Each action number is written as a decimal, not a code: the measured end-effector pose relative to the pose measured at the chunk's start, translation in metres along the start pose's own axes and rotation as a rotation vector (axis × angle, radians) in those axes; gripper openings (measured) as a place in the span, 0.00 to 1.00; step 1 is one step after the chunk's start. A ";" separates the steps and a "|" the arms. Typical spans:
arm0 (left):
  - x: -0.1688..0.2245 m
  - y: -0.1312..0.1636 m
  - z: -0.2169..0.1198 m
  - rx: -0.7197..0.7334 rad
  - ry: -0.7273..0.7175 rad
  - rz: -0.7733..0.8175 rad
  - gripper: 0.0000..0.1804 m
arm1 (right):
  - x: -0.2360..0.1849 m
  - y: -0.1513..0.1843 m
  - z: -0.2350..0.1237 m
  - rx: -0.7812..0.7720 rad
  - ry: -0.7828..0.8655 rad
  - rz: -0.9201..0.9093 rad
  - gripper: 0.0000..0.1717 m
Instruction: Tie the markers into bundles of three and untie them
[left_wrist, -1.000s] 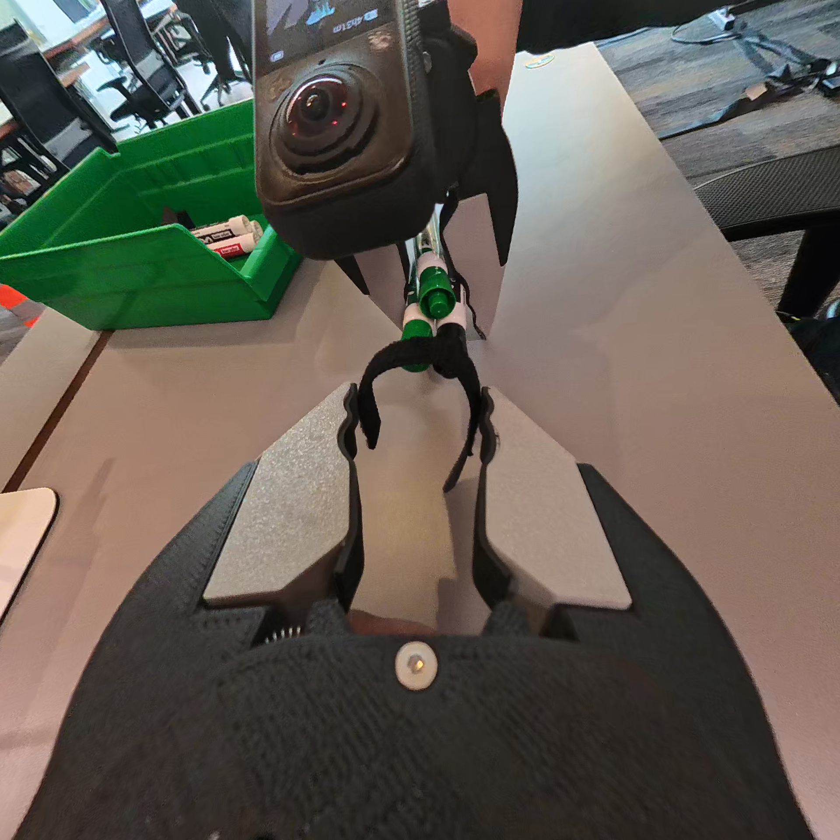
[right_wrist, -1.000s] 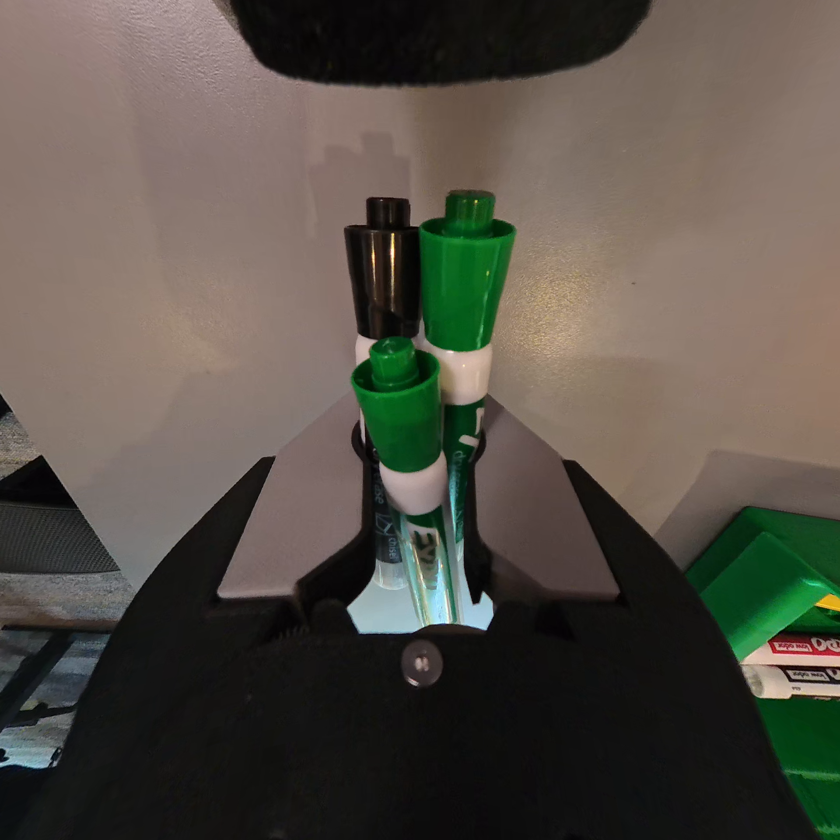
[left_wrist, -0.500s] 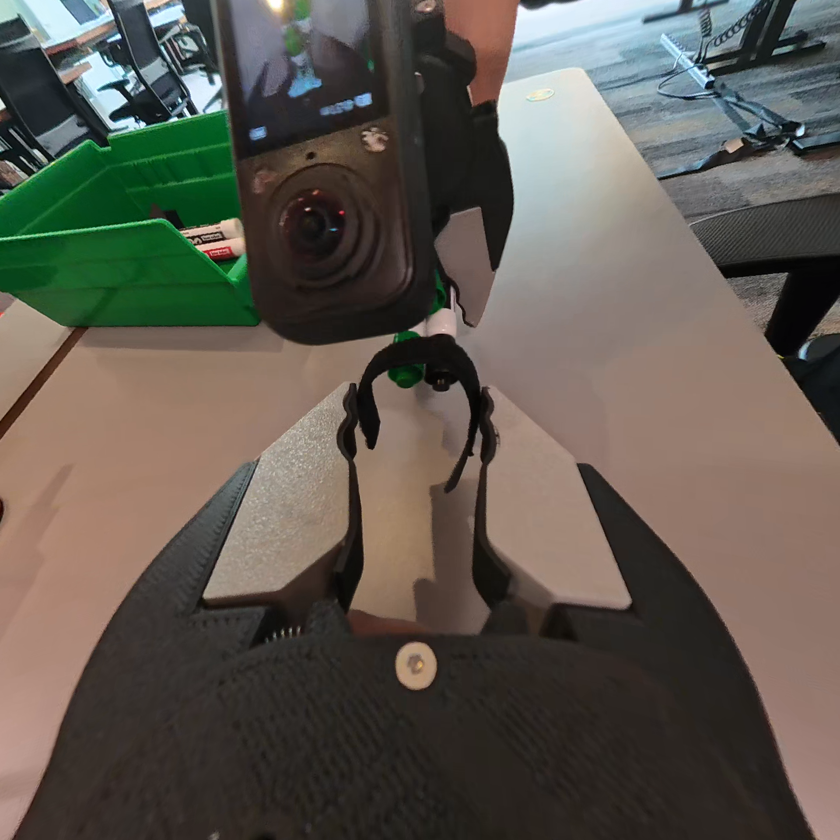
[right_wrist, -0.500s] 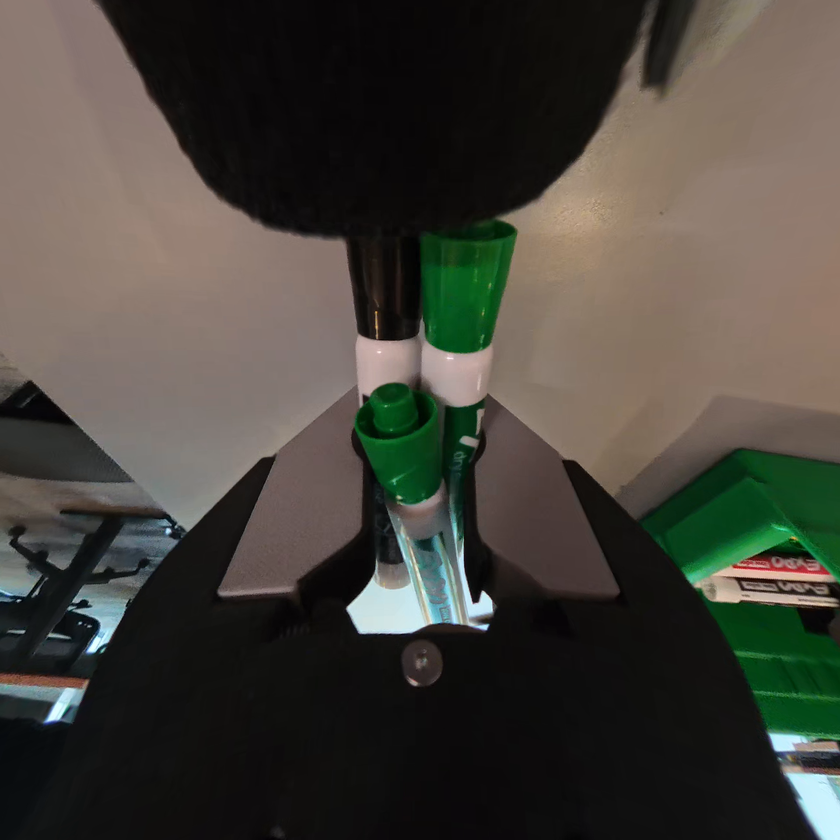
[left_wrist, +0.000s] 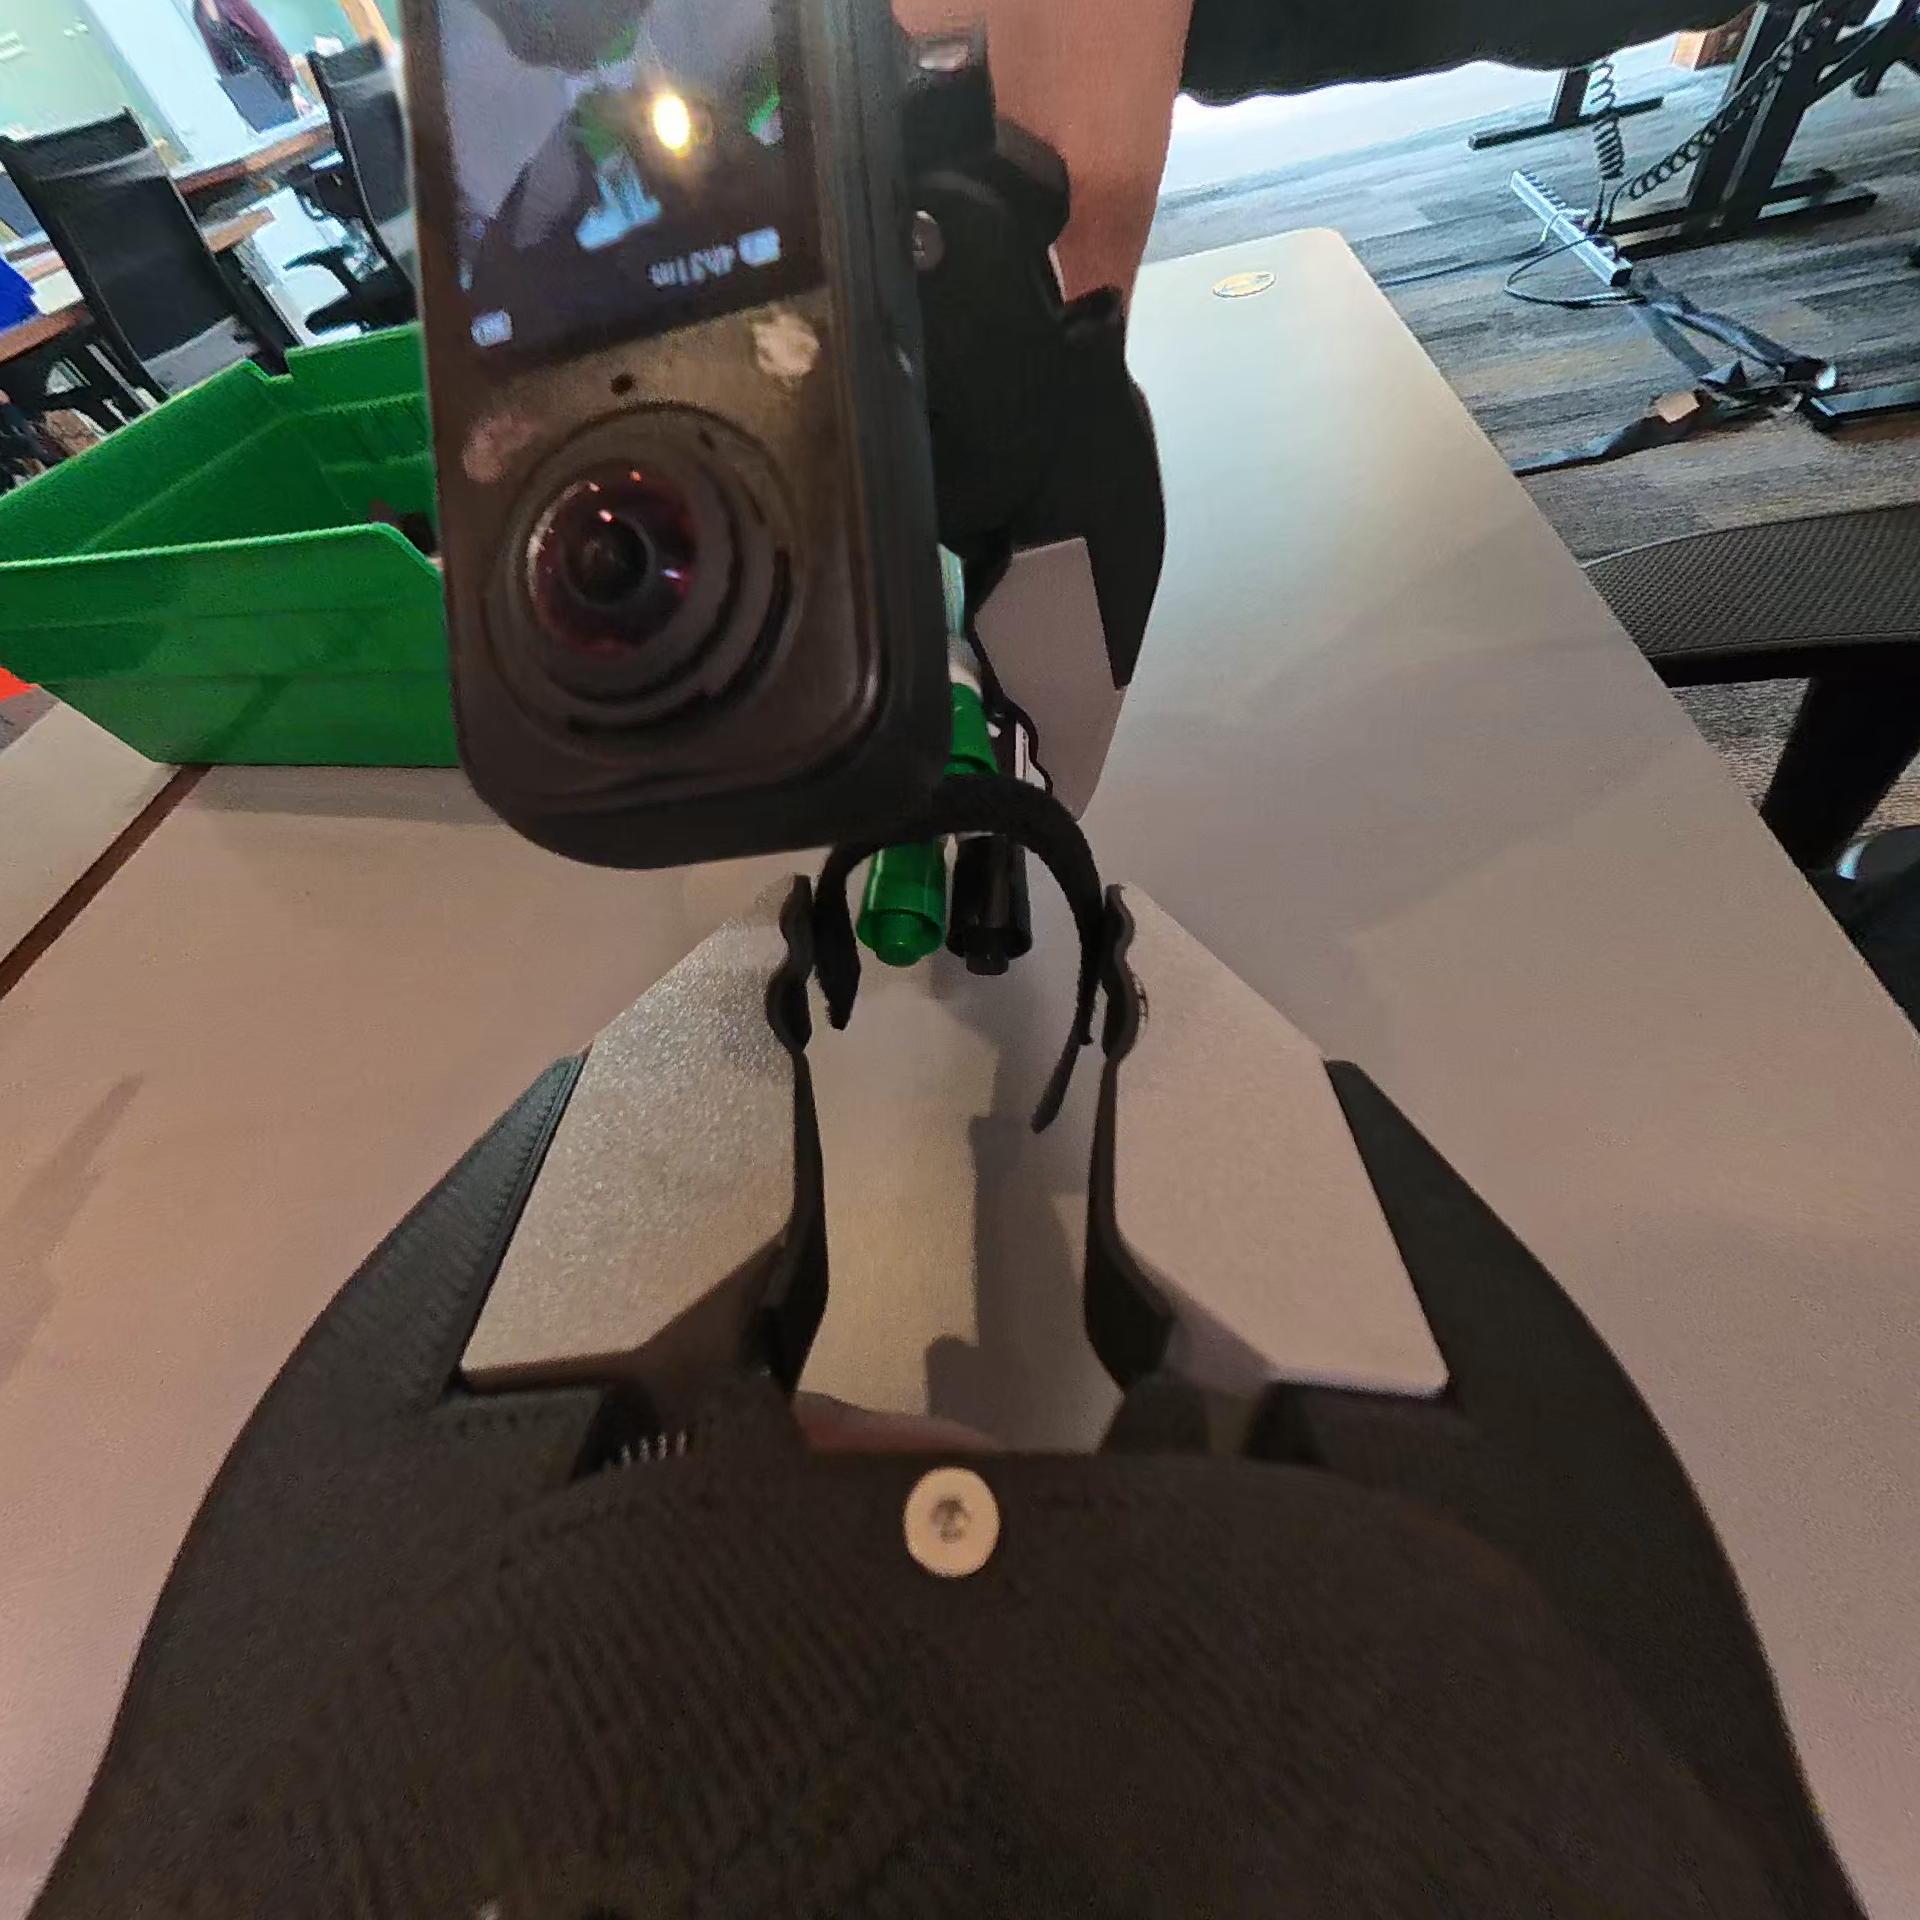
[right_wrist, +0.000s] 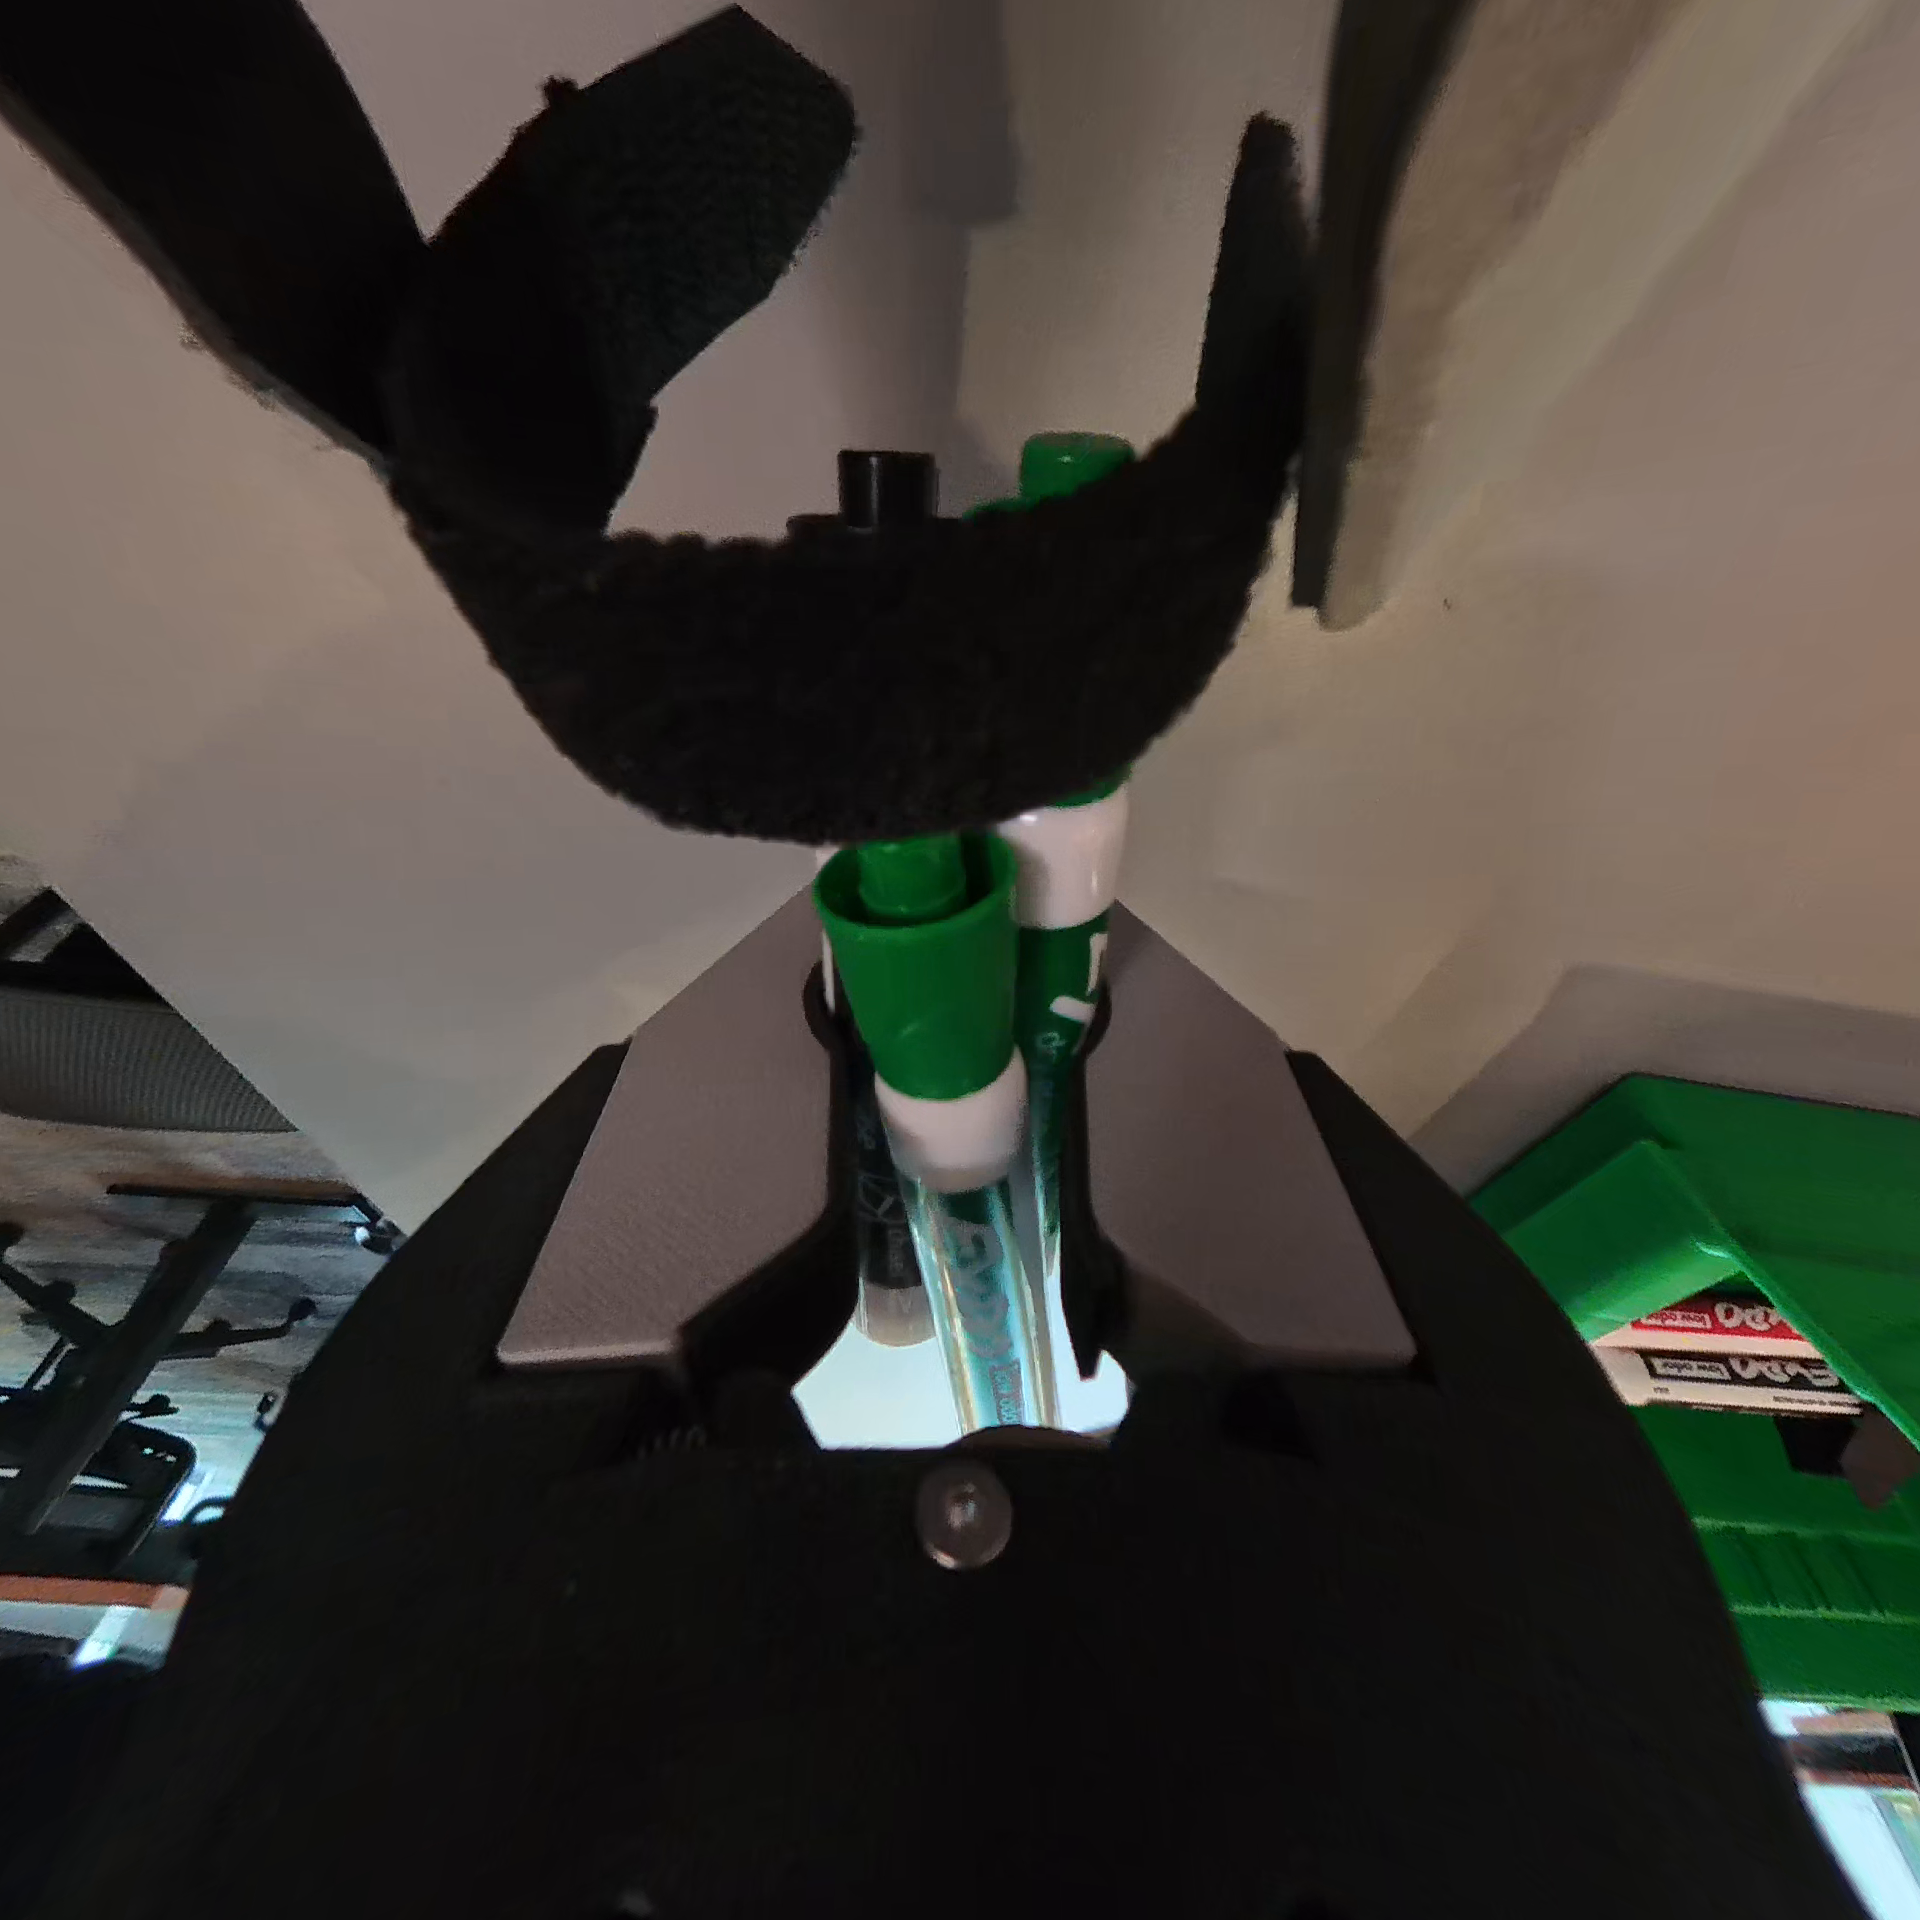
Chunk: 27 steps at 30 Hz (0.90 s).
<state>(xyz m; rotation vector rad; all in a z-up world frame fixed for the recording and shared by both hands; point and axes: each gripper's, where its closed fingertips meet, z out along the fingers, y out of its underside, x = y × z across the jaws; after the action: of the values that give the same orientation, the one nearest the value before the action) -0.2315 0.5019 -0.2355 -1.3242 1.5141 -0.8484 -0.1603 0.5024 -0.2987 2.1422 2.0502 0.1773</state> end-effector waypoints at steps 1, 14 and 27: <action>0.000 0.000 0.000 0.001 0.001 -0.004 0.29 | 0.000 0.001 0.000 -0.003 0.005 -0.005 0.22; 0.001 -0.005 0.003 0.025 -0.007 -0.010 0.29 | -0.001 0.007 0.004 0.004 0.005 0.005 0.21; 0.001 -0.005 0.007 0.035 -0.006 -0.020 0.30 | -0.004 -0.004 0.006 0.068 -0.018 0.001 0.22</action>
<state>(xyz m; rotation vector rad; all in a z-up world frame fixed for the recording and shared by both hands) -0.2237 0.5006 -0.2336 -1.3173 1.4766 -0.8791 -0.1630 0.4979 -0.3056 2.1760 2.0738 0.0902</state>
